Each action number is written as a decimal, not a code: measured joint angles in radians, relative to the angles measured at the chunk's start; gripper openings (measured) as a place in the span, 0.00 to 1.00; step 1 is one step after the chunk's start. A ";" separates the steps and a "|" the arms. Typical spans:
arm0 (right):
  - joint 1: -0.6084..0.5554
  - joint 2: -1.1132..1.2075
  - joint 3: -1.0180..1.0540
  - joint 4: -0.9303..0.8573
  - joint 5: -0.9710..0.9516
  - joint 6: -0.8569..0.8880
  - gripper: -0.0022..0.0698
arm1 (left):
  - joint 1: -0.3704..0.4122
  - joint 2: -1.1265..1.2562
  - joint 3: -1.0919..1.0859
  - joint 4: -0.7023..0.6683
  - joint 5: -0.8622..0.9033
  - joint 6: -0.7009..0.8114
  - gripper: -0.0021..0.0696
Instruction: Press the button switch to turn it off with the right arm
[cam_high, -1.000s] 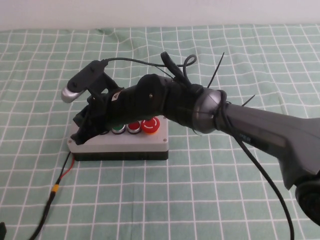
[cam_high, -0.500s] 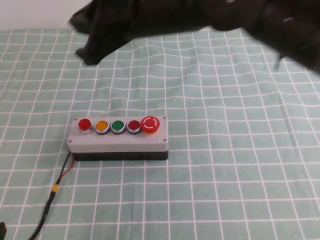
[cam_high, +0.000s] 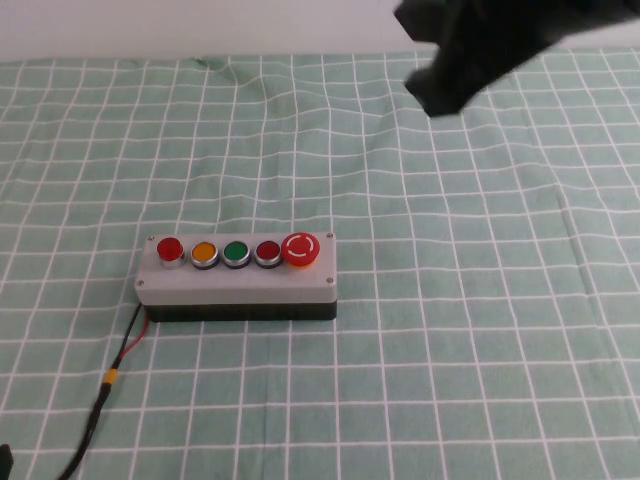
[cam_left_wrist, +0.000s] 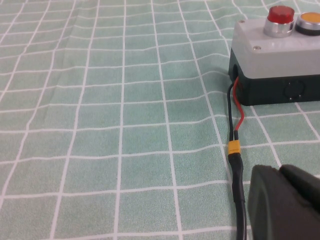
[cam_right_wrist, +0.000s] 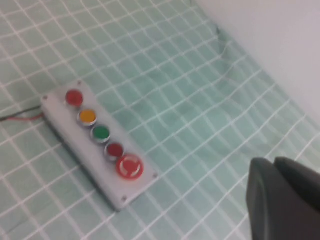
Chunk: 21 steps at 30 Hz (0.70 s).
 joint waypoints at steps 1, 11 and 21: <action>0.000 -0.035 0.051 0.000 -0.011 0.016 0.02 | 0.000 0.000 0.000 0.000 0.000 0.000 0.02; 0.000 -0.363 0.574 0.029 -0.084 0.109 0.02 | 0.000 0.000 0.000 0.000 0.000 0.000 0.02; 0.000 -0.560 0.777 0.168 0.069 0.113 0.02 | 0.000 0.000 0.000 0.000 0.000 0.000 0.02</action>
